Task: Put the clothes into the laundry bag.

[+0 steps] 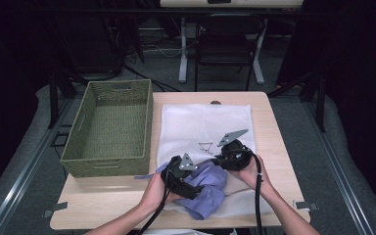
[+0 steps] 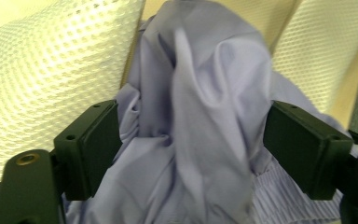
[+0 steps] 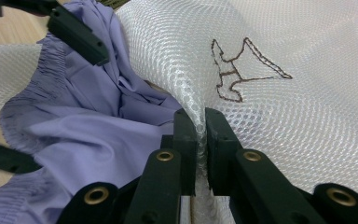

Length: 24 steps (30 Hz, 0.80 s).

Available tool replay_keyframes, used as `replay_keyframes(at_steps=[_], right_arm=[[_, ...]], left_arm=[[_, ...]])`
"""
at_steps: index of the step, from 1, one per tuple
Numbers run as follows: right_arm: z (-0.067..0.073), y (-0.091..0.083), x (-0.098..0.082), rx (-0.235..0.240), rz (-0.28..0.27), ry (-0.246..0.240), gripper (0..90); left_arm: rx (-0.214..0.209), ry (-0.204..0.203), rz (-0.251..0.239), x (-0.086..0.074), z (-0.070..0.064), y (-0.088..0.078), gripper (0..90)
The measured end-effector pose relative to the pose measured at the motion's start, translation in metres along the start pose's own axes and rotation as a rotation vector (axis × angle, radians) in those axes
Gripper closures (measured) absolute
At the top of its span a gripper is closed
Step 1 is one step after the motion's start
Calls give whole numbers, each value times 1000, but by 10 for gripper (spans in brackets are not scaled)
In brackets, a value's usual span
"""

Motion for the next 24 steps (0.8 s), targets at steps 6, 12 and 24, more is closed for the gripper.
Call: replay_keyframes(at_steps=[6,12,24], right_arm=[[0,1,0,-3,6,7,846],[-1,2,-1,1,6,2,845],[2,2,-2,1,11,0,846]], left_arm=[[-47,19,75,-7,-10,23,206],[-80,-10,140,-16,-5,50,368],[-30,44,116,-15,3,54,797]])
Point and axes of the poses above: each handheld gripper's, and its own axes: y roughly forward along the jaws, x roughly out of its top, z roughly to its left, the point moved 5 cm from there along y, roughly forward along the jaws, and after that the axes turned 6 degrees about z, right-handed, at the moved point
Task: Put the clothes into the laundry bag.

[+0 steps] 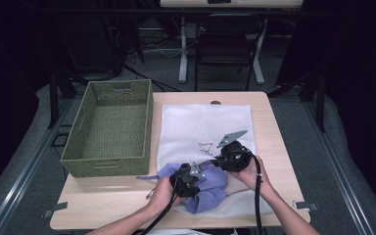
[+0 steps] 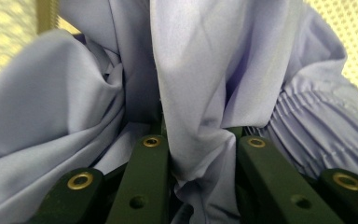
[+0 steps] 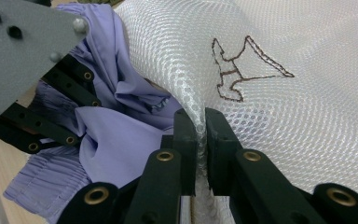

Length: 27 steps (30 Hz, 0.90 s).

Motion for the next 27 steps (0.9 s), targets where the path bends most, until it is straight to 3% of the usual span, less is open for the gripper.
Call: replay_keyframes(at_steps=[8,15,21,24,27], right_arm=[[5,-11,6,-1,-49,0,846],[3,-2,1,17,-18,10,846],[2,0,-1,17,-9,11,845],[2,0,-1,20,-10,14,846],[1,0,-2,21,-8,17,845]], left_arm=[[106,-67,-160,16,6,-18,801],[85,-69,-66,6,11,6,741],[70,-35,-50,7,8,-6,596],[69,-36,-45,8,8,-13,471],[69,-36,-56,8,6,-21,418]])
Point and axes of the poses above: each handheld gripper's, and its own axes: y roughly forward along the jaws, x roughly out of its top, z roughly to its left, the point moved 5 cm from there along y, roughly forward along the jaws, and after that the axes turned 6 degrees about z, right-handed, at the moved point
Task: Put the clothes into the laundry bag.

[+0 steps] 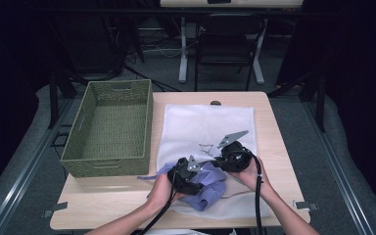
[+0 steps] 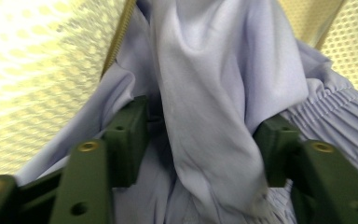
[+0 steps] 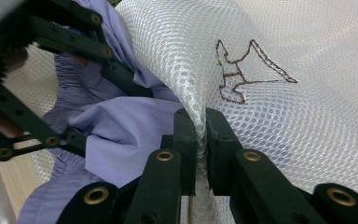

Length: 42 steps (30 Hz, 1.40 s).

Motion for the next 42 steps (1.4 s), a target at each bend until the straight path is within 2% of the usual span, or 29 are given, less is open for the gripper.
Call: replay_keyframes(at_steps=[9,14,15,16,18,20,23,25,26,27,29,34,36,37,40,42], right_arm=[[-2,-1,0,-5,0,2,845],[-3,-2,0,-5,0,9,845],[-3,-2,0,-5,0,10,845],[-3,-2,0,-6,-1,6,845],[-3,-1,0,-9,-1,-4,845],[-2,-1,0,-9,3,3,845],[-3,0,0,-9,7,-1,845],[-2,0,0,-9,8,-2,845],[-2,0,0,-8,9,-2,845],[-2,0,-1,-7,13,-3,845],[-2,1,-1,-5,15,-3,845],[-1,3,-2,-3,26,-12,845],[0,3,-1,-5,25,-12,845],[-1,3,-1,-5,22,-18,845],[0,3,0,-5,17,-19,846],[1,2,0,-4,19,-18,846]], left_arm=[[-15,9,-24,1,-5,-24,247],[-78,4,-48,3,-9,-37,178],[-80,1,-61,3,-11,-38,173],[-75,18,-56,4,-13,-40,166],[-83,23,-59,4,-16,-38,157],[-85,34,-40,3,-19,-33,155],[-93,49,15,-1,-22,-18,160],[-105,47,48,-5,-23,-6,187],[-121,38,56,-6,-24,0,223],[-118,39,72,-8,-24,5,283],[-115,58,111,-10,-25,15,314],[-106,41,104,-13,-23,26,424],[-74,58,90,-14,-19,26,578],[-78,49,86,-15,-17,27,633],[-85,48,73,-14,-13,26,761],[-78,51,60,-12,-12,24,814]])
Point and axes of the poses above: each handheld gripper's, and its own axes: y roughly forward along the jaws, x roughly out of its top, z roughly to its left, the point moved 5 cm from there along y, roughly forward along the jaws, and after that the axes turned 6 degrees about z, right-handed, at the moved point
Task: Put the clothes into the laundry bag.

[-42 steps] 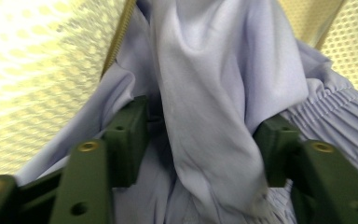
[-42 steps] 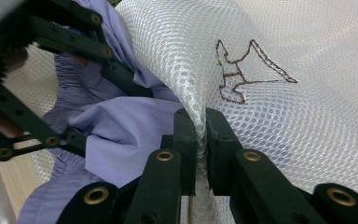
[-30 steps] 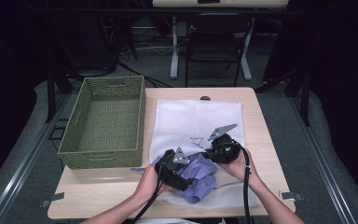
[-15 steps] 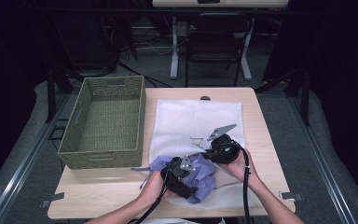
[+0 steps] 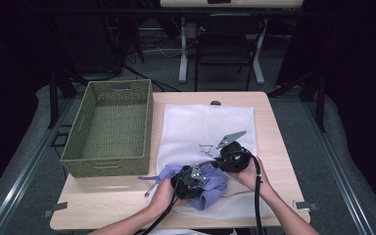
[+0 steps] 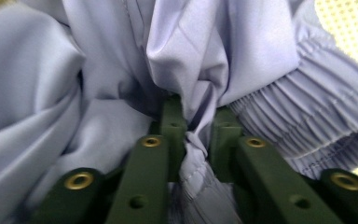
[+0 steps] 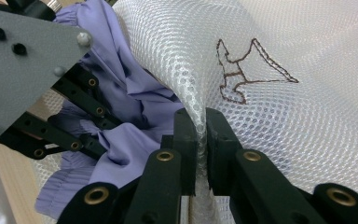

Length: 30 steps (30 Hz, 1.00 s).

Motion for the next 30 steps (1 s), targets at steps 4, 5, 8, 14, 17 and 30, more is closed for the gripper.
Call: replay_keyframes(at_steps=[4,5,8,14,17,30], right_arm=[[1,-3,3,2,-17,0,846],[2,-4,4,3,-23,-1,846],[3,-6,5,-1,-32,3,846],[4,-1,4,8,-14,-6,845],[2,-1,2,10,-12,1,845],[-1,-5,2,8,-25,15,845]], left_arm=[[45,-20,-67,8,3,-10,834],[57,-23,-92,10,4,-13,835],[89,-50,-128,12,5,-10,833],[86,-60,-77,6,8,3,724],[83,-52,-53,6,9,-3,587],[84,-13,-72,8,0,-40,290]])
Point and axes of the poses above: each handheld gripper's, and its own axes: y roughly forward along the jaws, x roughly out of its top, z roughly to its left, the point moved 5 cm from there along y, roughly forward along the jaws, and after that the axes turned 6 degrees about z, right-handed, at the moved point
